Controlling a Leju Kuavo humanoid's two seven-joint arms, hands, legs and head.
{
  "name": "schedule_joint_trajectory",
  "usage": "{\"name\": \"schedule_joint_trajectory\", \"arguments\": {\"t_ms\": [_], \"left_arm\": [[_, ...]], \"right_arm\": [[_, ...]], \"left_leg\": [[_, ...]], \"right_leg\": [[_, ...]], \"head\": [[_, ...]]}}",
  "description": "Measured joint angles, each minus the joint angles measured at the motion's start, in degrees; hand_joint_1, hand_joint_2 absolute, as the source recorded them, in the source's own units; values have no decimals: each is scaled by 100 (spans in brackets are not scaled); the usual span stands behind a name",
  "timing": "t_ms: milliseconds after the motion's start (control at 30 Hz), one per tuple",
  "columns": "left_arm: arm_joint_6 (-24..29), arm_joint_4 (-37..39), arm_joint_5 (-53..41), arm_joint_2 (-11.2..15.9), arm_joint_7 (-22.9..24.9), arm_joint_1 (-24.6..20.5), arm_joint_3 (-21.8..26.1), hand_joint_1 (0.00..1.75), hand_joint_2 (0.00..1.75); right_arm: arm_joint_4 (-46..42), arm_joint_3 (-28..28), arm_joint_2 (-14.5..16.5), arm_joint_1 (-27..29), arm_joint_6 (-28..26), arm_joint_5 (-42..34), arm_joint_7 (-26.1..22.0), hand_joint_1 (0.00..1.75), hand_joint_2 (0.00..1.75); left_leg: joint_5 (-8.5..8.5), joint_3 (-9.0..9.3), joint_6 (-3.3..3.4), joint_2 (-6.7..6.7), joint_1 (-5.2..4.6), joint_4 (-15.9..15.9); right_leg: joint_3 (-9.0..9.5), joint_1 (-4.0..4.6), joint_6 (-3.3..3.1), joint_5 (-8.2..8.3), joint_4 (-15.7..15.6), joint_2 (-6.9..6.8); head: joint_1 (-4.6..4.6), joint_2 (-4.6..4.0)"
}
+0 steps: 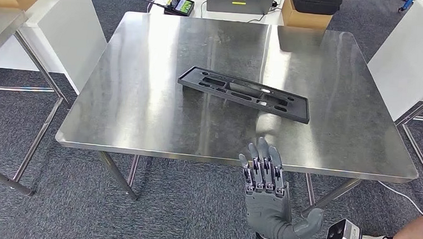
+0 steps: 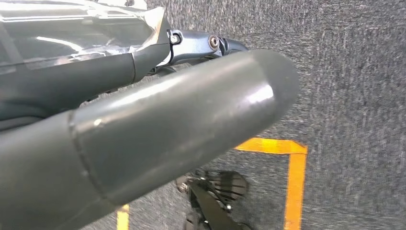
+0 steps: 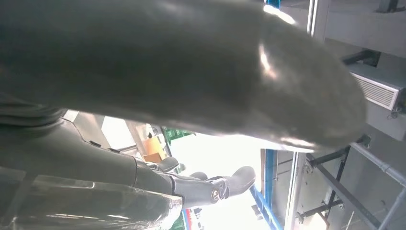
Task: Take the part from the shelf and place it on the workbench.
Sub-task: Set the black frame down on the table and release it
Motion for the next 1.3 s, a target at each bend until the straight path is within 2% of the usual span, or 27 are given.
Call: {"name": "schedule_joint_trajectory", "arguments": {"t_ms": [100,133,167,233,267,300,333,367,433,467,500,567,600,633,667,733,800,833,900,967,1000,1100,1133,1167,1200,1233,1300], "left_arm": [[-1,0,-7,0,-1,-1,-1,0,0],[-3,0,-9,1,-1,-1,-1,0,0],[-4,0,-13,1,-1,-1,-1,0,0],[-12,3,-23,1,-1,-1,-2,0,0],[-14,6,-27,1,-1,-2,-3,0,0],[-16,9,-29,0,-2,-3,-4,0,0],[-16,12,-31,1,-2,-3,-6,0,0],[-16,12,-37,1,-3,-3,-7,0,0],[-18,12,-60,7,-3,3,-8,0,0],[-19,12,-73,12,-3,8,-10,0,0],[-21,16,-83,17,-2,15,-14,0,0],[-25,31,-90,24,0,23,-31,0,0],[-25,38,-92,25,0,24,-41,0,0],[-25,42,-94,27,0,23,-50,0,0],[-26,45,-98,29,-1,22,-60,0,0],[-28,51,-112,31,-1,18,-84,0,0],[-30,53,-131,34,-2,12,-101,0,0],[-30,54,-141,36,-3,9,-104,0,0],[-29,56,-151,40,-6,6,-106,0,0],[-28,59,-160,43,-8,2,-106,0,0],[-27,63,-165,43,-9,-4,-106,0,0],[-25,81,-180,45,-14,-13,-105,0,0],[-25,85,-182,46,-14,-13,-104,0,0],[-25,88,-183,46,-14,-13,-104,0,0],[-25,90,-183,46,-14,-14,-104,0,0],[-25,92,-183,45,-14,-14,-104,0,0],[-25,100,-183,43,-14,-15,-105,0,0]], "right_arm": [[-2,-6,0,2,1,0,0,0,0],[-3,-14,-1,5,2,1,-1,0,0],[-4,-36,-2,22,5,1,-1,0,0],[-5,-94,-5,65,12,2,-2,0,0],[-5,-117,-5,83,13,2,-2,0,0],[-7,-126,-5,88,14,2,-2,0,0],[-9,-128,-4,91,14,2,-3,0,0],[-10,-131,-3,95,14,2,-5,0,0],[-12,-137,-2,109,14,2,-9,0,0],[-12,-139,-1,113,14,2,-12,0,0],[-12,-145,2,118,14,2,-16,0,0],[-12,-160,9,126,14,2,-25,0,0],[-12,-170,11,131,14,2,-28,0,0],[-12,-180,12,136,14,2,-28,0,0],[-12,-191,11,142,14,2,-28,0,0],[-12,-216,11,159,14,2,-28,0,0],[-12,-234,12,174,14,2,-29,0,0],[-12,-242,13,178,14,1,-31,0,0],[-12,-254,14,184,14,0,-37,0,0],[-12,-268,13,195,13,0,-44,0,0],[-12,-277,12,205,11,0,-48,0,0],[-8,-312,5,233,2,1,-57,0,0],[-7,-325,4,239,-1,1,-59,0,0],[-5,-338,2,246,-3,2,-59,0,0],[-5,-349,1,252,-3,2,-59,0,0],[-5,-356,1,256,-4,2,-59,0,0],[-5,-364,1,256,-4,1,-59,0,0]], "left_leg": [[15,-20,16,-2,-3,-4],[33,-43,29,0,-4,-4],[83,-110,39,10,-7,-1],[281,-371,20,36,-9,15],[378,-496,-13,45,-11,32],[451,-590,-54,46,-18,58],[499,-625,-89,44,-28,80],[544,-650,-120,42,-36,96],[625,-682,-179,35,-24,110],[580,-712,-208,26,-7,144],[421,-757,-239,17,13,252],[-158,-887,-295,1,42,756],[-441,-947,-320,-2,53,1111],[-597,-979,-342,-3,62,1431],[-608,-959,-358,-3,73,1634],[-331,-672,-361,-2,91,1526],[-120,-124,-320,-17,90,828],[-118,98,-292,-25,79,497],[-173,260,-243,-35,33,170],[-129,197,-179,-17,16,54],[-82,151,-130,-6,18,-7],[126,-70,-12,26,12,-84],[198,-162,-4,36,2,-80],[269,-254,-7,45,-5,-76],[338,-346,-14,54,-9,-72],[406,-434,-27,60,-9,-66],[530,-583,-74,65,-18,-36]], "right_leg": [[-39,3,-13,-67,58,2],[-85,0,-32,-163,188,2],[-183,-10,-45,-350,537,3],[-2,-59,63,-431,795,4],[253,-83,128,-386,631,4],[618,-81,173,-281,143,6],[810,-71,146,-295,-189,9],[912,-54,108,-326,-388,13],[868,-58,16,-305,-454,13],[830,-76,-37,-265,-446,5],[781,-96,-110,-213,-442,-5],[662,-97,-233,-100,-441,-29],[598,-80,-271,-44,-437,-38],[539,-62,-281,8,-429,-45],[474,-50,-277,59,-413,-49],[332,-41,-247,148,-358,-48],[214,-32,-197,209,-292,-46],[179,-26,-161,240,-270,-49],[126,-25,-72,318,-255,-59],[47,-31,7,373,-233,-63],[-18,-25,13,296,-156,-55],[-308,-26,-75,-387,626,-26],[-378,-35,-76,-562,972,-22],[-384,-41,-41,-618,1225,-21],[-317,-45,19,-556,1320,-20],[-151,-50,90,-412,1206,-20],[437,-58,159,-208,456,-21]], "head": [[4,0],[13,0],[22,0],[41,0],[45,1],[48,1],[46,1],[42,1],[33,0],[31,1],[25,1],[11,1],[6,0],[6,0],[6,0],[5,0],[2,0],[7,0],[11,0],[13,1],[23,1],[57,0],[60,0],[61,0],[61,0],[61,0],[63,1]]}}
